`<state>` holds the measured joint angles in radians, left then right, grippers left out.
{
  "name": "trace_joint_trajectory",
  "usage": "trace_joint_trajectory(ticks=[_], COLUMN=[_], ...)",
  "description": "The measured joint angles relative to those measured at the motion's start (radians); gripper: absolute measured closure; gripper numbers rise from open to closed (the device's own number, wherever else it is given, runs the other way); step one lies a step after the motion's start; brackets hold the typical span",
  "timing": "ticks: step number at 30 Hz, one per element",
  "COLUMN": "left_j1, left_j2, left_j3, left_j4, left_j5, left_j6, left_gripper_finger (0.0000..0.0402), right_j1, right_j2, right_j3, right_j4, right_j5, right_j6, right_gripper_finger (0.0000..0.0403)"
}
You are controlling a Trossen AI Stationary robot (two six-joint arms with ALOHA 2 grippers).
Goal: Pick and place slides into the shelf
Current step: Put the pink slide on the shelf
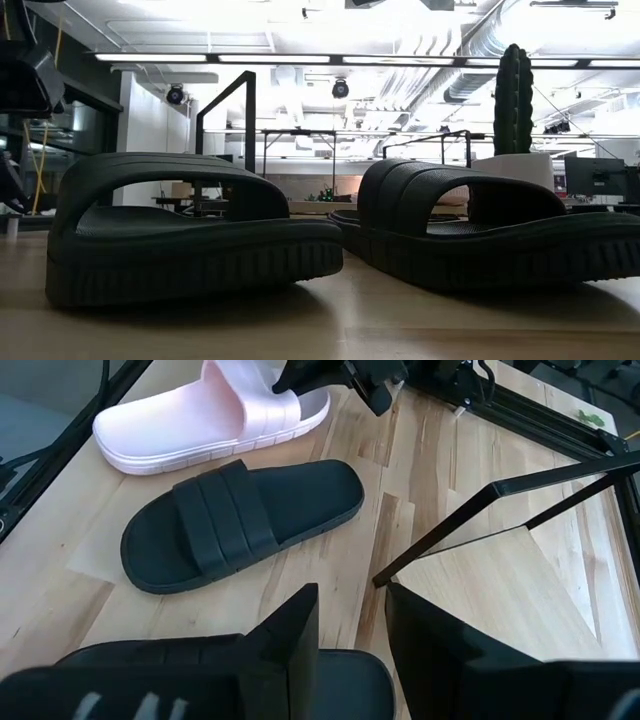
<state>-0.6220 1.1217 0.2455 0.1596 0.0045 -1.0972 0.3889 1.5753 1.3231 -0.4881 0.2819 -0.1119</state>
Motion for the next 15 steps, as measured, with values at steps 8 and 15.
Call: trace_joint_trajectory(ticks=[8,15], left_j1=[0.0,0.0], left_j2=[0.0,0.0], left_j3=[0.0,0.0], left_j4=[0.03,0.044], left_j5=[0.003,0.003], left_j6=[0.017,0.024], left_gripper_finger=[0.0386,0.0393], right_j1=[0.0,0.001], right_j2=[0.0,0.0], right_j3=[0.0,0.0], right_j4=[0.0,0.0], right_j5=[0.0,0.048], right_j6=[0.0,-0.033], right_gripper_finger=[0.0295,0.0295])
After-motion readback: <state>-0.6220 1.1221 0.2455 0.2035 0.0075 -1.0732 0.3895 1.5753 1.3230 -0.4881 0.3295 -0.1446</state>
